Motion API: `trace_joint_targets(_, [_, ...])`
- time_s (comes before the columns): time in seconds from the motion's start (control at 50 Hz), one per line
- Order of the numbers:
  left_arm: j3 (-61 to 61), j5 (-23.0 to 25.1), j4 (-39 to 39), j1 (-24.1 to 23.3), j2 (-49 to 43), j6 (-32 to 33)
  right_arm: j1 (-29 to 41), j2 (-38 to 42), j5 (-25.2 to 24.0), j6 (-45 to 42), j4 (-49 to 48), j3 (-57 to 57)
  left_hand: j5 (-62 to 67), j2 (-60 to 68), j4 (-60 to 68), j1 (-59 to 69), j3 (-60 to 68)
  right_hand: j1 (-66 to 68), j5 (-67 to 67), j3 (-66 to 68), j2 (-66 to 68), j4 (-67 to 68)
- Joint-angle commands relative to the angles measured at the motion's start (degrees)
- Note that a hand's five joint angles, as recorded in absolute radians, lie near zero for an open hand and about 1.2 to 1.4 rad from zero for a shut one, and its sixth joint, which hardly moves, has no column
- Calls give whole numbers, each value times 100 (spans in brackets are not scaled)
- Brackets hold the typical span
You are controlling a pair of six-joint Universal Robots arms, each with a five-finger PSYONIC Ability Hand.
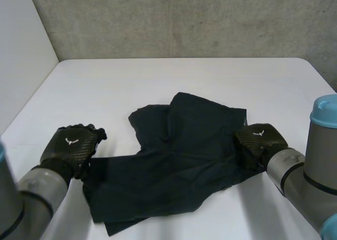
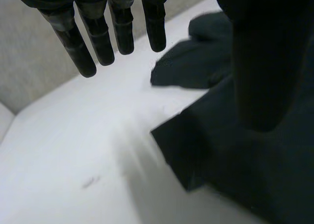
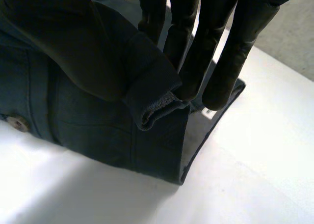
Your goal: Fold the shorts.
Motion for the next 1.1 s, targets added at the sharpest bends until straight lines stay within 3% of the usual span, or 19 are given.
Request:
trace_joint_targets(0.02, [-698, 43, 9, -443, 925, -12, -8, 8, 107, -1, -195, -142, 438, 377, 380, 256, 326, 2738, 1597, 1131, 1254, 1174])
trace_joint_targets(0.12, [-927, 61, 9, -558, 785, -12, -8, 104, 151, -1, -204, -186, 1630, 1569, 1573, 1448, 1519, 2738, 1597, 1131, 1254, 1174])
trace_joint_targets(0.28, [-971, 78, -183, -602, 257, -20, -8, 298, 257, 69, -283, -336, 1818, 1757, 1760, 1636, 1706, 2738, 1597, 1131, 1254, 1174])
trace_joint_targets(0.42, [-883, 123, -395, -655, 222, -152, 36, 579, 389, 262, -283, -503, 844, 783, 786, 662, 732, 2738, 1597, 1131, 1254, 1174])
trace_joint_targets(0.5, [-743, 131, -570, -681, 143, -537, 45, 605, 380, 253, -283, -520, 374, 313, 316, 192, 262, 2738, 1597, 1131, 1254, 1174])
trace_joint_targets(0.68, [-391, 131, -887, -1155, -129, -1303, 45, 632, 380, 262, -283, -529, 304, 243, 246, 122, 192, 2738, 1597, 1131, 1254, 1174])
trace_joint_targets(0.94, [22, 52, -1019, -1542, -727, -1629, 54, 632, 371, 271, -292, -520, 304, 243, 246, 122, 192, 2738, 1597, 1131, 1254, 1174])
trace_joint_targets(1.04, [189, -202, -993, -1569, -1201, -1673, 45, 641, 371, 289, -300, -512, 422, 361, 364, 239, 310, 2738, 1597, 1131, 1254, 1174])
trace_joint_targets(1.1, [356, -510, -888, -1577, -1614, -1690, 45, 632, 371, 315, -300, -512, 1242, 1181, 1184, 1060, 1130, 2738, 1597, 1131, 1254, 1174])
